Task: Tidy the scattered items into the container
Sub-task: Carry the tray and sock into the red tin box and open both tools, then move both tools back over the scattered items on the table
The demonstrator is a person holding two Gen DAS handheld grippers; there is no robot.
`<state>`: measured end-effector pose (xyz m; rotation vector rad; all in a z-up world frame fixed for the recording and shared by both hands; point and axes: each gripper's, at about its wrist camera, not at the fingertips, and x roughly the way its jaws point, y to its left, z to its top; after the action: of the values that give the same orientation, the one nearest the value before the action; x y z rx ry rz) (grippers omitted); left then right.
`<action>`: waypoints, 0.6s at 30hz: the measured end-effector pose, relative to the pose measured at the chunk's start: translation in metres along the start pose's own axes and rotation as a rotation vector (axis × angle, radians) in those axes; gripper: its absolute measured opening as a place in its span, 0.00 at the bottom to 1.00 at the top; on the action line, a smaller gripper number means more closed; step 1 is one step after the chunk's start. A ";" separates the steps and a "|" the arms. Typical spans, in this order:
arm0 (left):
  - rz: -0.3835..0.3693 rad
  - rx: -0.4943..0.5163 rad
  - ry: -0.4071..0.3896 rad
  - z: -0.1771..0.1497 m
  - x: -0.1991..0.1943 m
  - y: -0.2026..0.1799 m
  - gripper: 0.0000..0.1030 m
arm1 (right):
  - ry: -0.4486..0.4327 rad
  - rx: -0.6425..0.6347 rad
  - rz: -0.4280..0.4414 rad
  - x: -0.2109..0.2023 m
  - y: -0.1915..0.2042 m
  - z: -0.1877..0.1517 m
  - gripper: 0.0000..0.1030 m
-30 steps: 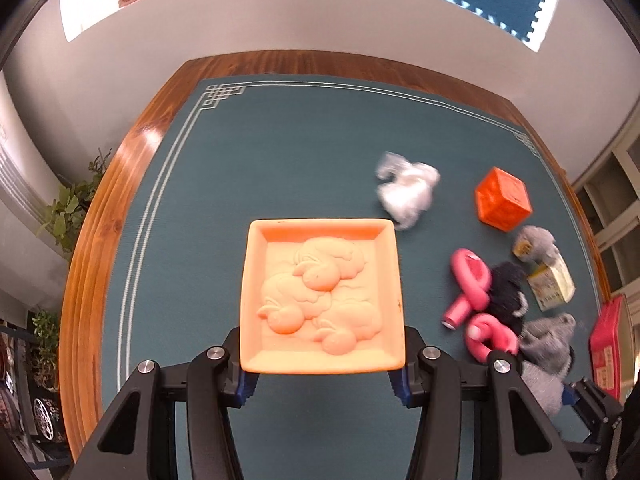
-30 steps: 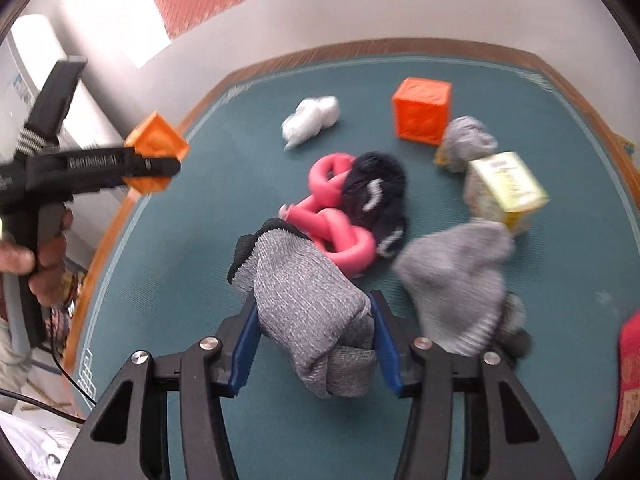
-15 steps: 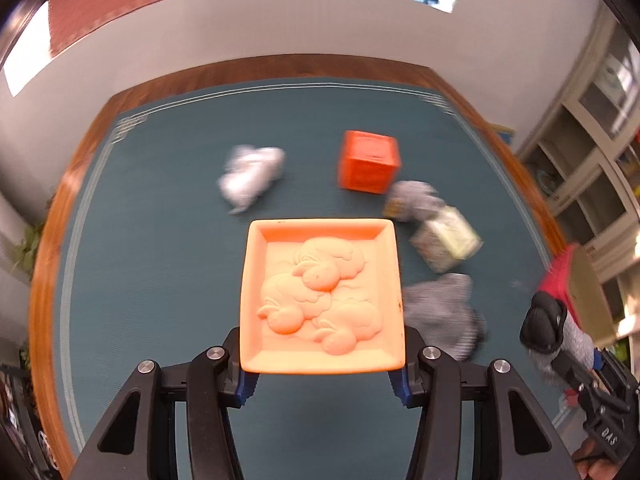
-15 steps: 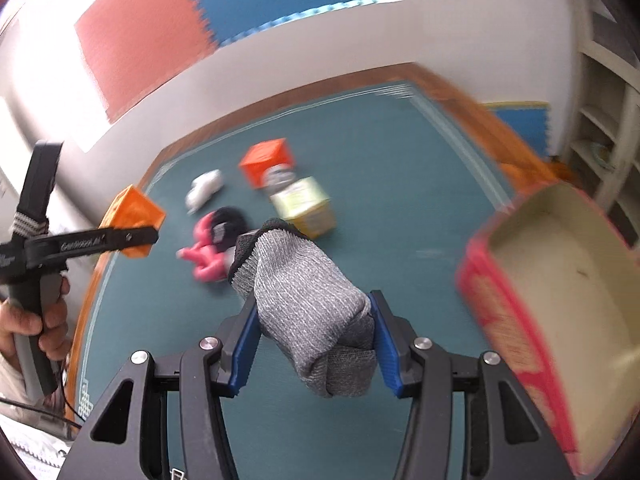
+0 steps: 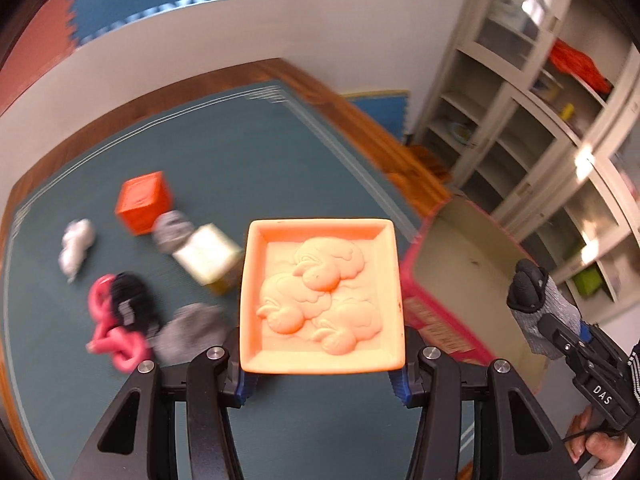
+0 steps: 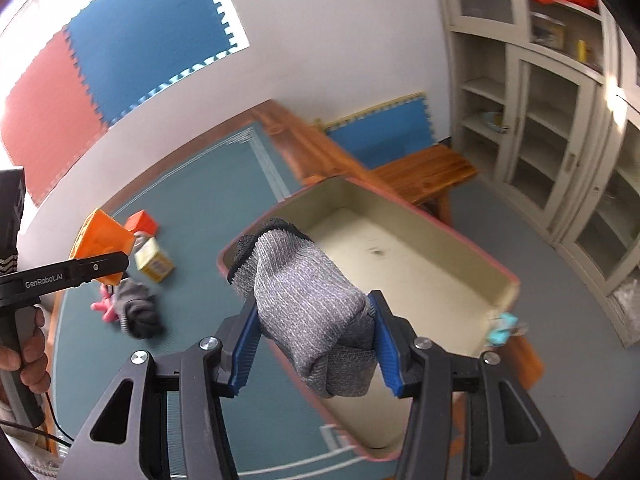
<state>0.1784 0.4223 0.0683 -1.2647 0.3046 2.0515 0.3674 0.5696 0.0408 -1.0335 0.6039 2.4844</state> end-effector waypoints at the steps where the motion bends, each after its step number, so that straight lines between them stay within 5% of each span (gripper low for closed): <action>1: -0.010 0.013 0.002 0.002 0.003 -0.010 0.52 | -0.005 0.009 -0.012 -0.003 -0.008 0.001 0.54; 11: -0.097 0.144 0.019 0.016 0.015 -0.095 0.53 | -0.037 0.061 -0.093 -0.016 -0.060 0.009 0.70; 14: -0.136 0.165 0.017 0.017 0.014 -0.108 0.76 | -0.057 0.060 -0.094 -0.018 -0.063 0.013 0.77; 18: -0.130 0.160 0.001 0.020 0.011 -0.108 0.79 | -0.064 0.065 -0.089 -0.017 -0.065 0.016 0.77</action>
<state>0.2336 0.5157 0.0855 -1.1579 0.3700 1.8771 0.4017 0.6292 0.0476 -0.9326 0.6015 2.3944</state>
